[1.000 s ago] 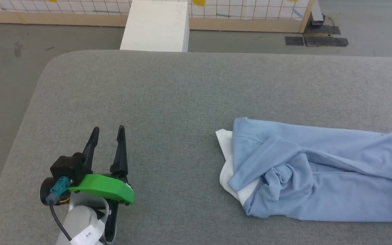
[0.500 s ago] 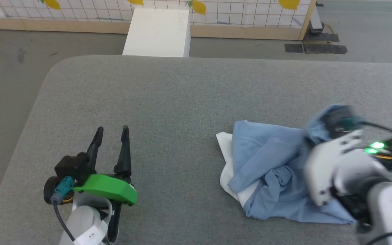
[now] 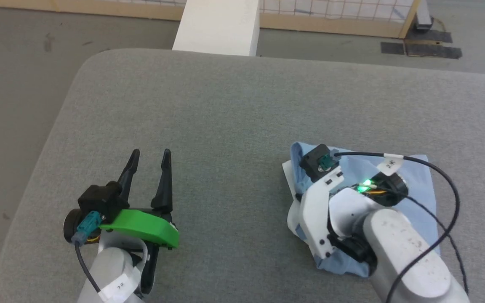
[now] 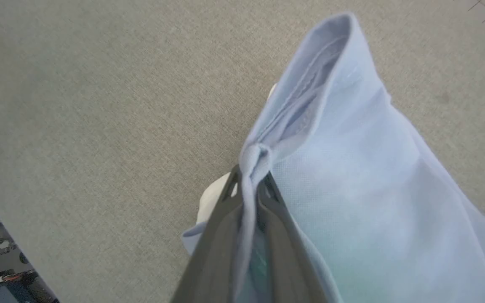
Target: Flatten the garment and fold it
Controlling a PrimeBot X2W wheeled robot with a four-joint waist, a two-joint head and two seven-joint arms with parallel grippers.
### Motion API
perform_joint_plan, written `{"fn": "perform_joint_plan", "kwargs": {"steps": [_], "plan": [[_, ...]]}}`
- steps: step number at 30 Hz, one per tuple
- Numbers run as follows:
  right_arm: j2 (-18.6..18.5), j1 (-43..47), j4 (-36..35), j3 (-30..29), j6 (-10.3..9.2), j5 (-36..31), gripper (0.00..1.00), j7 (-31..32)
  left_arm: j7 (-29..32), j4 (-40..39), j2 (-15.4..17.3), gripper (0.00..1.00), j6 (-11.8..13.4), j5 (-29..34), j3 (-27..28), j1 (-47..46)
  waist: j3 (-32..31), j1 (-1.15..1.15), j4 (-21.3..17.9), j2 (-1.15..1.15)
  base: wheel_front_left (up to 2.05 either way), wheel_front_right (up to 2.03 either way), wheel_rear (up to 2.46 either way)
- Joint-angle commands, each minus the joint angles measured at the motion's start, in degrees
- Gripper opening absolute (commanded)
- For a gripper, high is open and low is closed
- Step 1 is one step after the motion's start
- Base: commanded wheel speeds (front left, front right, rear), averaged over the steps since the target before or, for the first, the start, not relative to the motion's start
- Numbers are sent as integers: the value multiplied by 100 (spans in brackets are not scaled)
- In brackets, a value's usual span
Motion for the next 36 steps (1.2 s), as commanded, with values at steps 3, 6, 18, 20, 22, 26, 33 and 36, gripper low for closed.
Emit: {"fn": "perform_joint_plan", "kwargs": {"steps": [3, 6, 18, 20, 22, 26, 33, 36], "plan": [[136, -173, 266, 76, -9, 341, 100, -253, -22, 25, -16, 100, -38, -61, 28, -75, 17, 0, 45, 0, 0, 0, 0], [200, -218, 176, 99, -9, 628, 100, -517, -22, 31, -13, 100, -38, -54, 80, -26, -45, 0, -13, 0, 0, 0, 0], [340, 596, -1501, -2053, -9, 911, 100, -3236, -22, -73, -7, 100, -38, -10, 227, 100, -273, 0, -418, 0, 0, 0, 0], [348, 863, -1527, -2548, -9, 947, 100, -3612, -22, -106, -11, 100, -38, 0, 248, 114, -276, 0, -483, 0, 0, 0, 0], [350, 1122, -1334, -2968, -9, 1075, 100, -3877, -22, -126, -16, 100, -38, 0, 244, 119, -283, 0, -519, 0, 0, 0, 0], [351, 1400, -630, -3446, -9, 1490, 100, -3974, -22, -137, -26, 100, -38, -13, 232, 135, -300, 0, -571, 0, 0, 0, 0], [352, 1235, 979, -3790, -9, 1883, 100, -3322, -22, -117, -38, 100, -38, -33, 145, 128, -290, 0, -561, 0, 0, 0, 0], [353, 1086, 1452, -3750, -9, 2005, 100, -2878, -22, -89, -39, 100, -38, -42, 109, 124, -300, 0, -528, 0, 0, 0, 0]]}}
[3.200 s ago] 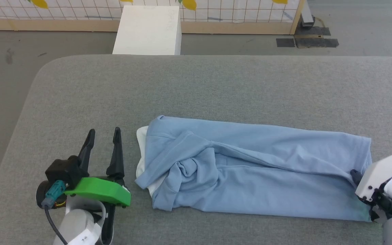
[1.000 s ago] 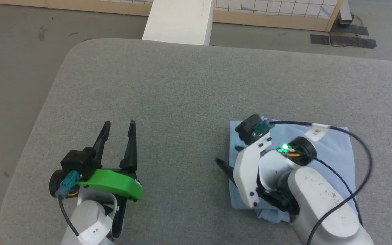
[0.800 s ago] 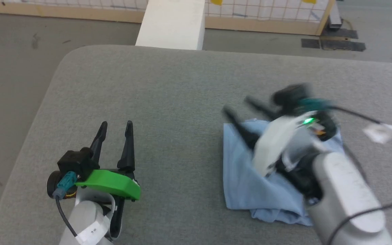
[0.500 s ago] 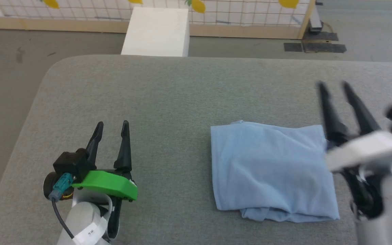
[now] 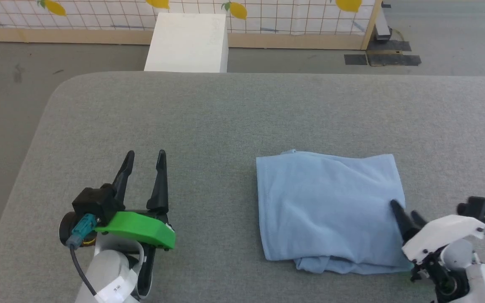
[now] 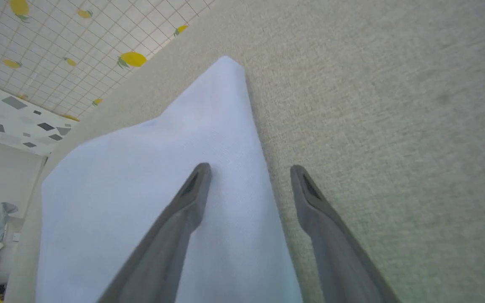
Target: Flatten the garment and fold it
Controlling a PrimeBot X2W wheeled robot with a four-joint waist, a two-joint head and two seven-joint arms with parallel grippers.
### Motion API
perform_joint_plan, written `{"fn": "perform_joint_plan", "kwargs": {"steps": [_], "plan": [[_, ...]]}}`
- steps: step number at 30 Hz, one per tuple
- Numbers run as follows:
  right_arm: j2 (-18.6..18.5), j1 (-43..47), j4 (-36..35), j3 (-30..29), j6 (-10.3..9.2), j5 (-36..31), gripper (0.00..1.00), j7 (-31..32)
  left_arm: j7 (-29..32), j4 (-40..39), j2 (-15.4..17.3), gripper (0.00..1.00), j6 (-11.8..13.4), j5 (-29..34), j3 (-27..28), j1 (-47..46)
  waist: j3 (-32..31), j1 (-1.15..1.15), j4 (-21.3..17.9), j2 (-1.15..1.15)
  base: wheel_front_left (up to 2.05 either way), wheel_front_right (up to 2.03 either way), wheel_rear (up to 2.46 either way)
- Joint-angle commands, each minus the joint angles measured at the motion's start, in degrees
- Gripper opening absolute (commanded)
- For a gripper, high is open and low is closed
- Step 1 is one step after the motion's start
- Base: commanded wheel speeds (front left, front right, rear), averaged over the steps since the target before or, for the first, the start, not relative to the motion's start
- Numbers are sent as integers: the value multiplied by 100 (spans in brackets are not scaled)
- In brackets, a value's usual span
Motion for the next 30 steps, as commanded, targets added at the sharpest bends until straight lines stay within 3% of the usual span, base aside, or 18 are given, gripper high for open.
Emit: {"fn": "perform_joint_plan", "kwargs": {"steps": [1, 2, 3, 4, 5, 7, 10, 16, 23, 30], "plan": [[8, -124, 105, 26, -6, 29, 100, 140, -22, 13, -22, 100, -38, -45, -18, 51, -11, 0, 19, 0, 0, 0, 0], [8, -170, 229, 34, -6, 29, 100, 313, -22, 23, -22, 100, -38, -46, -28, 56, -18, 0, 29, 0, 0, 0, 0], [8, -305, 629, 2, -6, -155, 49, 1174, -22, 61, -18, 100, -38, -60, -60, 93, -69, 0, 62, 0, 0, 0, 0], [8, -319, 643, 11, -6, -200, 40, 1320, -22, 66, -16, 100, -38, -62, -61, 99, -76, 0, 62, 0, 0, 0, 0], [8, -337, 506, 69, -6, -455, 0, 1722, -22, 72, -7, 100, -38, -66, -56, 113, -84, 0, 45, 0, 0, 0, 0], [8, -350, 255, 116, -6, -646, 0, 1819, -22, 57, 6, 100, -38, -62, -33, 123, -76, 0, -1, 0, 0, 0, 0], [-24, -450, -606, 664, -6, -1464, 0, 2059, -22, -50, 51, 100, -38, -17, 96, 154, 13, 0, -298, 0, 0, 0, 0], [-785, -930, -1344, 1909, -6, -2415, 0, 2161, -22, -266, 113, 100, -38, 54, 292, 112, 272, 0, -949, 0, 0, 0, 0], [-1648, -1674, -1204, 2514, -6, -2899, 0, 1880, -22, -506, 158, 100, -38, 169, 336, -124, 704, 0, -1746, 0, 0, 0, 0], [-2021, -2150, -715, 2125, -6, -3291, 0, 1354, -22, -785, 368, 100, -38, 275, 357, -317, 1226, 0, -2334, 0, 0, 0, 0]]}}
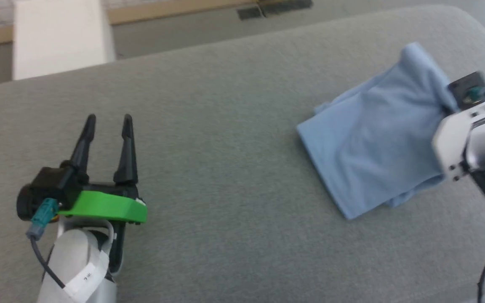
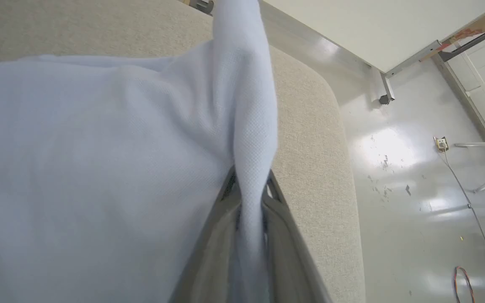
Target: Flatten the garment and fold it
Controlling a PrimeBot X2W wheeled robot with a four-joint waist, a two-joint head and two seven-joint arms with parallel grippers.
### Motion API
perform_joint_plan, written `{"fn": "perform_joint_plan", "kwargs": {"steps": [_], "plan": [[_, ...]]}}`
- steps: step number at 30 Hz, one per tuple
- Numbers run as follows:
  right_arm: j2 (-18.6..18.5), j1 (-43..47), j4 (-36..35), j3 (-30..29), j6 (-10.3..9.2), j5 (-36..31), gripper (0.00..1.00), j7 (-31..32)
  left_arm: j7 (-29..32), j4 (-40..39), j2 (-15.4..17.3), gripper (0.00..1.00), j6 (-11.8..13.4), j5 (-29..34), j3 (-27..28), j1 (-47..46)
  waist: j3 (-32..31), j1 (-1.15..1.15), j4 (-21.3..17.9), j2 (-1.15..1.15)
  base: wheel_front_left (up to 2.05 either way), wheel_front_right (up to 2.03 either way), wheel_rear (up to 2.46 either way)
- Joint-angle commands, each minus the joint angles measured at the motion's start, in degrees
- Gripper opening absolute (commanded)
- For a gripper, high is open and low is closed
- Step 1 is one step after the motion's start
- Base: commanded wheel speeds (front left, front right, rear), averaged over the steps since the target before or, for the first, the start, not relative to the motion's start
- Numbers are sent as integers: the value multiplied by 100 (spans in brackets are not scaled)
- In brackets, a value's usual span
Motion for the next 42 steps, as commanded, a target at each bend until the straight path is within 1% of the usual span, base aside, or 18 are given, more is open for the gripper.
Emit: {"fn": "perform_joint_plan", "kwargs": {"steps": [1, 6, 11, 14, 18, 24, 25, 26, 27, 31, 35, 39, 41, 42], "plan": [[-50, -149, 92, -146, -10, -146, 0, -158, -21, -70, 78, 100, -36, 89, 30, -93, 658, 0, -603, 0, 0, 0, 0], [-214, -429, 598, -792, -10, -595, 0, -687, -21, -235, 157, 100, -36, 184, -40, -236, 1074, 0, -677, 0, 0, 0, 0], [-273, -725, 988, -1798, -10, -1251, 0, -1189, 0, -286, 282, 100, -36, 207, -242, -498, 1438, 0, -503, 0, 0, 0, 0], [-244, -829, 1051, -2436, -10, -1689, 0, -1390, 36, -316, 364, 100, -36, 213, -341, -612, 1591, 0, -341, 0, 0, 0, 0], [-111, -931, 1157, -3118, -10, -2103, 0, -1554, 54, -338, 424, 100, -25, 207, -361, -657, 1705, 0, -163, 0, 0, 0, 0], [42, -1043, 1326, -3750, -10, -2568, 0, -1904, 39, -289, 433, 100, 3, 151, -353, -590, 1612, 0, 26, 0, 0, 0, 0], [58, -1044, 1376, -3836, -10, -2612, 26, -1922, 34, -260, 421, 100, 5, 142, -362, -576, 1555, 0, 56, 0, 0, 0, 0], [67, -1040, 1441, -3932, -10, -2667, 83, -1935, 28, -226, 400, 100, 9, 130, -371, -558, 1483, 0, 89, 0, 0, 0, 0], [68, -1030, 1501, -4005, -10, -2701, 100, -1945, 22, -189, 376, 100, 11, 118, -383, -542, 1405, 0, 122, 0, 0, 0, 0], [26, -915, 1714, -4279, -10, -2754, 100, -2149, -4, -2, 239, 100, 16, 52, -423, -441, 984, 0, 271, 0, 0, 0, 0], [-72, -731, 1962, -4284, -10, -2495, 100, -2616, -16, 209, 75, 100, 20, -47, -406, -273, 456, 0, 436, 0, 0, 0, 0], [-142, -573, 2246, -4024, -10, -1969, 100, -3118, -18, 301, -69, 100, 28, -103, -346, -76, -71, 0, 613, 0, 0, 0, 0], [-75, -480, 2315, -3807, -10, -1641, 100, -3343, -19, 353, -126, 100, 28, -115, -325, 47, -304, 0, 684, 0, 0, 0, 0], [15, -367, 2308, -3573, -10, -1280, 100, -3572, -19, 398, -174, 100, 26, -122, -318, 168, -523, 0, 764, 0, 0, 0, 0]]}}
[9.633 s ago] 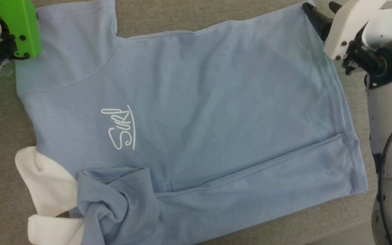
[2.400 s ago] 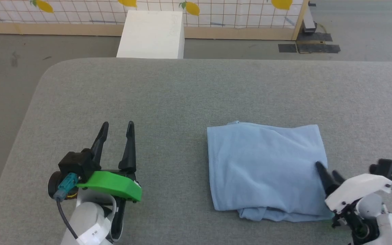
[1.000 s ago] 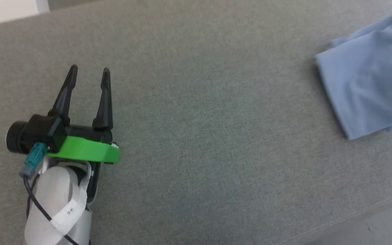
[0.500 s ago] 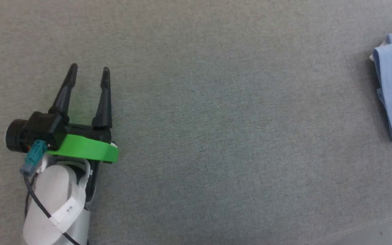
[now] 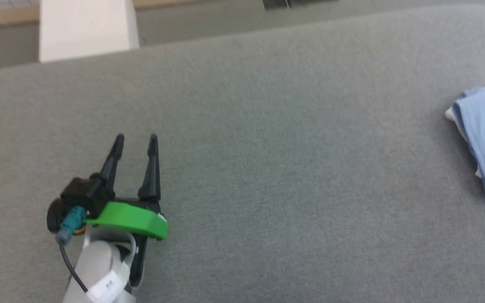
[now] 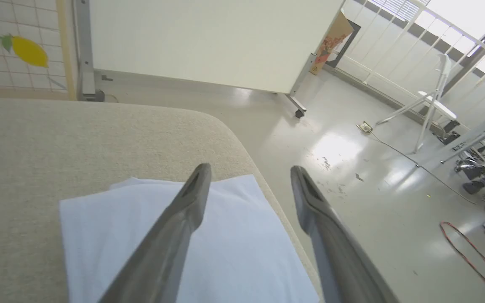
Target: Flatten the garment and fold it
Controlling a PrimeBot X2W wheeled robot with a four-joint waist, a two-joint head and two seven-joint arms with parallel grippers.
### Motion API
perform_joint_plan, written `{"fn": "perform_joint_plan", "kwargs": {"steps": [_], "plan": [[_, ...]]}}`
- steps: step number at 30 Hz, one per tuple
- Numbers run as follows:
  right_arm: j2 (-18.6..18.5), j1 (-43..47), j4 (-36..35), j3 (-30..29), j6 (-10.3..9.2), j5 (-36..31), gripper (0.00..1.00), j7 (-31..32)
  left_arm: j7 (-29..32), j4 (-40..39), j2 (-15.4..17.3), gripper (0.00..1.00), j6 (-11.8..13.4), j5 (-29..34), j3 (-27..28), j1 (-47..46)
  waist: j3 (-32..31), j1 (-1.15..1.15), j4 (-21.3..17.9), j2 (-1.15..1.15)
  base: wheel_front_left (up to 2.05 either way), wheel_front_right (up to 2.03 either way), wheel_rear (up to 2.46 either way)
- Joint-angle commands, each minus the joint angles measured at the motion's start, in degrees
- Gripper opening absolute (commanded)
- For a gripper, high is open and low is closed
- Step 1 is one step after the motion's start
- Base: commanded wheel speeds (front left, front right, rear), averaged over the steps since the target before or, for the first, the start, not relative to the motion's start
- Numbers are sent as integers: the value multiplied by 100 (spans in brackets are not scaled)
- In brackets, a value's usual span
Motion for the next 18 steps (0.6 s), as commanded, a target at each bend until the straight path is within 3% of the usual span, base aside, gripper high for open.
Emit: {"fn": "perform_joint_plan", "kwargs": {"steps": [1, 5, 10, 18], "plan": [[73, 143, -16, 150, -11, 228, 100, -147, -25, 44, -38, 100, 11, -3, -3, 119, -755, 0, 391, 0, 0, 0, 0], [268, 633, -383, 612, -11, 884, 100, -454, -25, 221, -97, 100, -2, 10, -130, 291, -1067, 0, 644, 0, 0, 0, 0], [773, 1539, -1561, 1090, -11, 1618, 100, -626, -25, 390, -150, 100, -8, -39, -194, 394, -1302, 0, 947, 0, 0, 0, 0], [1731, 3079, -3534, 1495, -11, 1812, 100, -359, -26, 569, -198, 100, -7, -78, -337, 546, -1561, 0, 1326, 0, 0, 0, 0]]}}
